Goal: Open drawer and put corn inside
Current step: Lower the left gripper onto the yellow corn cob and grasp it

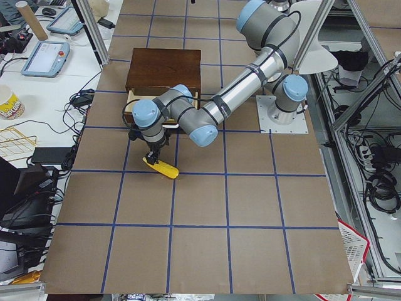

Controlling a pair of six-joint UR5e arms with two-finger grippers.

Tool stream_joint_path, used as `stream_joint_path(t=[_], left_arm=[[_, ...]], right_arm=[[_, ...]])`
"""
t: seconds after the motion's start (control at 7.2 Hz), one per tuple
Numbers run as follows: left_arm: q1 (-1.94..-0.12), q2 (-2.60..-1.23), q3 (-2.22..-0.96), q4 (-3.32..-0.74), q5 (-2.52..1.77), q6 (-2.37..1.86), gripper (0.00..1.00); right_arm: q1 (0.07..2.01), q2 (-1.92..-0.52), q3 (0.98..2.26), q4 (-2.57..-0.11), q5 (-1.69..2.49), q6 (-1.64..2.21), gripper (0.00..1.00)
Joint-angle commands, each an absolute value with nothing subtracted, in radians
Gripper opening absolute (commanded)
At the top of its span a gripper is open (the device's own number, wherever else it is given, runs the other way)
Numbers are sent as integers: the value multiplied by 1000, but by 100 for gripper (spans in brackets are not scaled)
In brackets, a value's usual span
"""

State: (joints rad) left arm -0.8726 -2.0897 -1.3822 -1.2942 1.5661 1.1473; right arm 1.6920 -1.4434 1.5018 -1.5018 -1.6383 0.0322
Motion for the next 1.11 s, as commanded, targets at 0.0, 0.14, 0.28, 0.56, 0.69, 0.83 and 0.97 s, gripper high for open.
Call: stream_joint_path(t=[0.0, 0.14, 0.28, 0.56, 0.69, 0.83, 0.97], left_arm=[[-868, -2105, -1436, -1240, 1586, 1239, 100], [-867, -2118, -1456, -1201, 1597, 1270, 100], [-862, -2132, -1475, -1169, 1598, 1272, 100], [-862, -2147, -1486, -1155, 1600, 1278, 100], [-862, -2158, -1485, -1154, 1598, 1278, 100], [-862, -2169, -1485, -1154, 1598, 1279, 100], [-861, -2181, -1485, -1151, 1598, 1281, 100]], right_arm=[[1692, -1443, 1502, -1502, -1638, 32, 100], [1692, -1443, 1502, -1502, -1638, 32, 100], [1692, -1443, 1502, -1502, -1638, 32, 100], [1692, -1443, 1502, -1502, -1638, 32, 100], [1692, -1443, 1502, -1502, -1638, 32, 100], [1692, -1443, 1502, -1502, -1638, 32, 100], [1692, -1443, 1502, -1502, -1638, 32, 100]])
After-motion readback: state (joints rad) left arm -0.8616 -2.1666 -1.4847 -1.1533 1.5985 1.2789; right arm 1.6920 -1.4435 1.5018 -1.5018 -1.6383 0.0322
